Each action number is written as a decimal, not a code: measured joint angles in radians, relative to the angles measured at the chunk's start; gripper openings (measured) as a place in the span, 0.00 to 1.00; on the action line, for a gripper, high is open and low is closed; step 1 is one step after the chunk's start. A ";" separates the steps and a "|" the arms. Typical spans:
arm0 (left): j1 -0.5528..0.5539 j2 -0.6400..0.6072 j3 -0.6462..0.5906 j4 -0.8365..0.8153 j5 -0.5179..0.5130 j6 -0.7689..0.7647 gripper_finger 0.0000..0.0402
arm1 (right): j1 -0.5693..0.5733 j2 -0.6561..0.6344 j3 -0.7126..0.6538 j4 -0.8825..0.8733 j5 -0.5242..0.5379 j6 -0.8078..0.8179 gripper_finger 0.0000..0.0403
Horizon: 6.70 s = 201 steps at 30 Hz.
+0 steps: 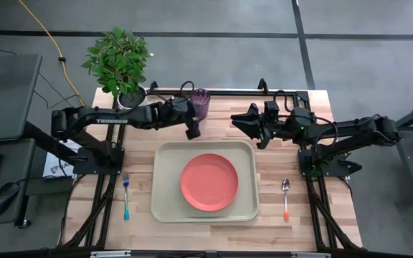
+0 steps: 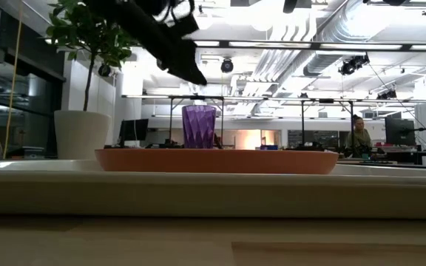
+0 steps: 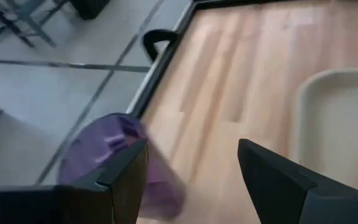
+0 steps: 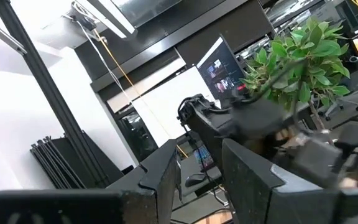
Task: Pick and place plate/cup/fork/spoon on tray
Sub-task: Put the purple cup to the top left side of the gray serving tray, then put the spoon to the right side of the orange plate on the gray serving tray
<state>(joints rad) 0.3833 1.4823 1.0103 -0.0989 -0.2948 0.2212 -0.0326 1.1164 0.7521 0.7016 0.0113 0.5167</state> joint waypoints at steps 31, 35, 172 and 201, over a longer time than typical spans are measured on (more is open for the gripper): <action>0.134 0.124 0.001 0.010 0.027 0.154 0.24 | 0.000 0.000 0.000 -0.006 0.001 -0.002 0.30; 0.113 0.122 -0.001 0.000 0.026 0.180 0.07 | 0.000 0.000 0.000 -0.008 0.000 -0.002 0.30; -0.538 -0.224 0.100 -0.828 -0.001 -0.611 0.42 | 0.000 0.000 0.000 -0.032 0.007 -0.047 0.30; -0.490 -0.757 -0.199 0.162 0.063 -0.514 0.42 | -0.001 0.000 0.000 -0.028 -0.019 -0.081 0.30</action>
<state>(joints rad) -0.1065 0.7249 0.8115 0.0633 -0.2320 -0.2928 -0.0333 1.1168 0.7525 0.6731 -0.0082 0.4354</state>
